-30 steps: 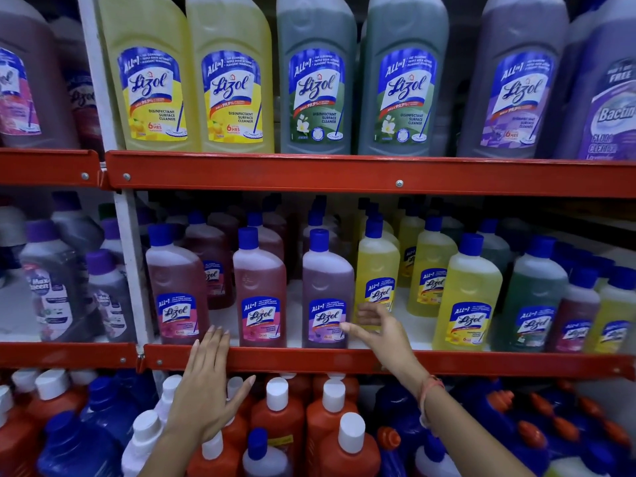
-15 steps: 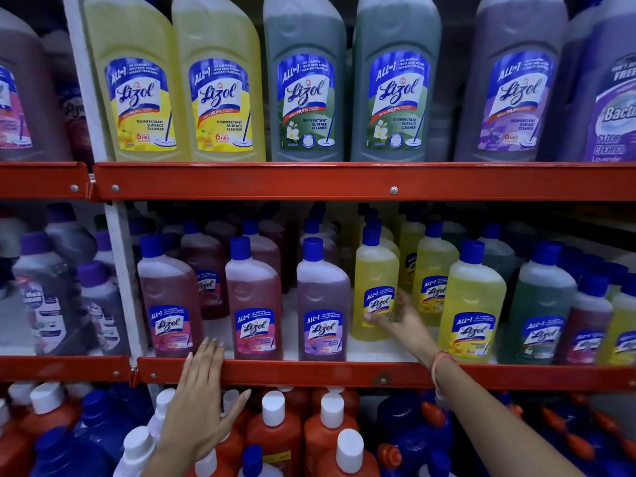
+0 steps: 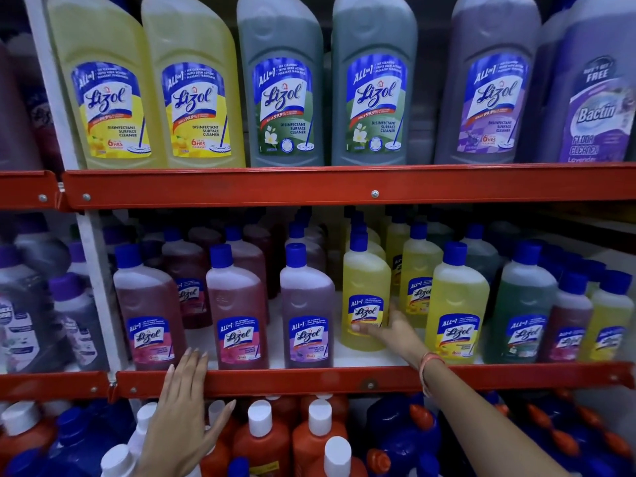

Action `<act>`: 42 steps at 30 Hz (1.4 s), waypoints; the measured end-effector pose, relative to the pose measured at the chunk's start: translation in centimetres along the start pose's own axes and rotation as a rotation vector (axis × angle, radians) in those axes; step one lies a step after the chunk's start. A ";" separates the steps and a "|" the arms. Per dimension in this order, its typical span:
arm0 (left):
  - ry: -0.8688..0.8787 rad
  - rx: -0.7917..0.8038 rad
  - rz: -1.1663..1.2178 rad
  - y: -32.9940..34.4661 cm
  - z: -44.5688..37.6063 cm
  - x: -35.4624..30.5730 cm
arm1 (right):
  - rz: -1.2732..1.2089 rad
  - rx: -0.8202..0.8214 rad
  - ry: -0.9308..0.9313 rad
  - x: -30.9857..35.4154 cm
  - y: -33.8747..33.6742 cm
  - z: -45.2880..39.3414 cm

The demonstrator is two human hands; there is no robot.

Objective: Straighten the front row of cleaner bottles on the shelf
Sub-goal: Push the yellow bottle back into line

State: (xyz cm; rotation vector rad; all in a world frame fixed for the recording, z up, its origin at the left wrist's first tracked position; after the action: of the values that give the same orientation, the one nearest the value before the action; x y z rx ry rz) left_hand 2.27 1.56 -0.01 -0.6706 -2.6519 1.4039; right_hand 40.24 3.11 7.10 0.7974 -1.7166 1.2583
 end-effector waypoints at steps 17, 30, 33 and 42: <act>-0.022 0.057 -0.002 -1.3 0.2 -0.3 | 0.200 0.046 -0.024 0.5 -1.7 4.8; -0.153 0.066 0.116 -2.0 -0.5 -1.6 | 0.011 -0.547 -0.107 2.4 0.9 9.7; -0.236 0.042 0.283 -3.1 -1.0 -2.6 | -0.007 -0.719 -0.116 4.6 2.6 11.3; -0.620 -0.053 1.331 -5.7 -2.5 -4.2 | -0.394 0.126 -0.138 10.7 12.9 13.1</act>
State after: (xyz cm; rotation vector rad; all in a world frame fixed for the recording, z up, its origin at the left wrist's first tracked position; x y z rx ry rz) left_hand 4.73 -1.02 6.62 -2.6988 -2.5574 1.9362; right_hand 21.05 -5.74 9.41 1.2537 -1.4990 1.0641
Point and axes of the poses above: each hand's wrist, its own z-axis away from the middle knuckle, its own y-axis out of the palm, x = y × z, the point moved 2 cm from there along -z, towards the middle knuckle, and after that the axes turned 3 degrees about z, right-handed, at the moved point
